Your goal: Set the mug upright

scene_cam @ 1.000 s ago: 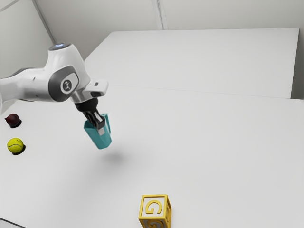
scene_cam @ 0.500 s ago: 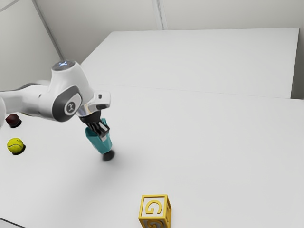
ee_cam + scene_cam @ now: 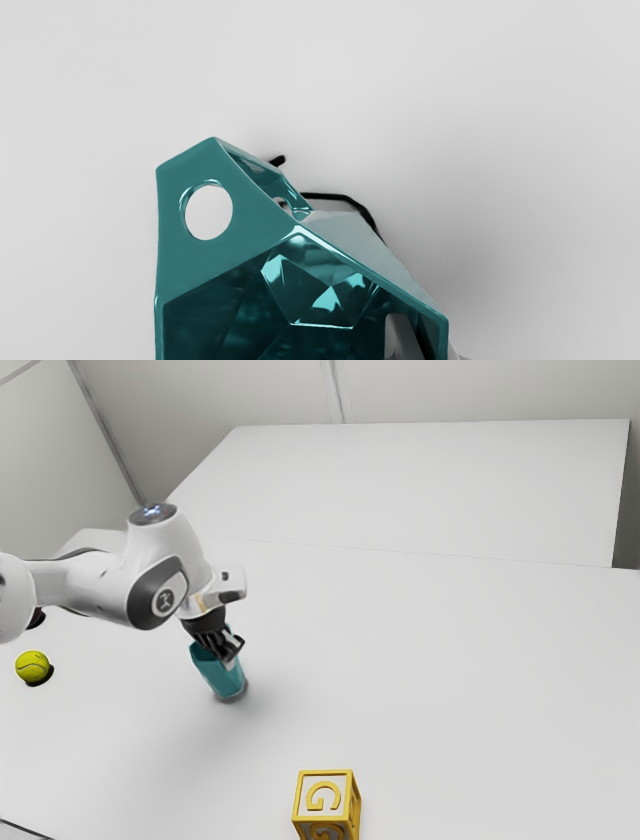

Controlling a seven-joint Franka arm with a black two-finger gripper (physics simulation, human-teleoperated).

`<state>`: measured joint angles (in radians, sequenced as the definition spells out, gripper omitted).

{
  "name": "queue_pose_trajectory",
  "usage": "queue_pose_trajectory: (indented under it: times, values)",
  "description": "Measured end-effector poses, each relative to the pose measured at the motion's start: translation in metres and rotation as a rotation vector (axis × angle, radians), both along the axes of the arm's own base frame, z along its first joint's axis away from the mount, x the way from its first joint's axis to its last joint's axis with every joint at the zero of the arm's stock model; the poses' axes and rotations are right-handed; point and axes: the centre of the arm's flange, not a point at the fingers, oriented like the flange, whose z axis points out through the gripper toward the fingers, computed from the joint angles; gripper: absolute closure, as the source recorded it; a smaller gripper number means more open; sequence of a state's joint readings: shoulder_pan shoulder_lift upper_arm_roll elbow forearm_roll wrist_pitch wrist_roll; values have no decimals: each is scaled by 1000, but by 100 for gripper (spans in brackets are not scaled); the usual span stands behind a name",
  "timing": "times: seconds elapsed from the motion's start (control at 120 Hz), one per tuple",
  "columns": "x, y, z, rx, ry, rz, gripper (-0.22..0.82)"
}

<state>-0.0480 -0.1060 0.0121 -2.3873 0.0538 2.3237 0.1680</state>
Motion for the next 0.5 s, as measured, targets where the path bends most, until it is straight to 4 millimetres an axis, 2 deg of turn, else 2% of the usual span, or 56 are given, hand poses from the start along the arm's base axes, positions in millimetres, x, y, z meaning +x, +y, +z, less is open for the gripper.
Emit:
queue_pose_trajectory:
  times: [0.317,0.5]
  values:
    - [2,-1,-13,-1,22,35,78]
    - [2,-1,-15,-5,23,46,56]
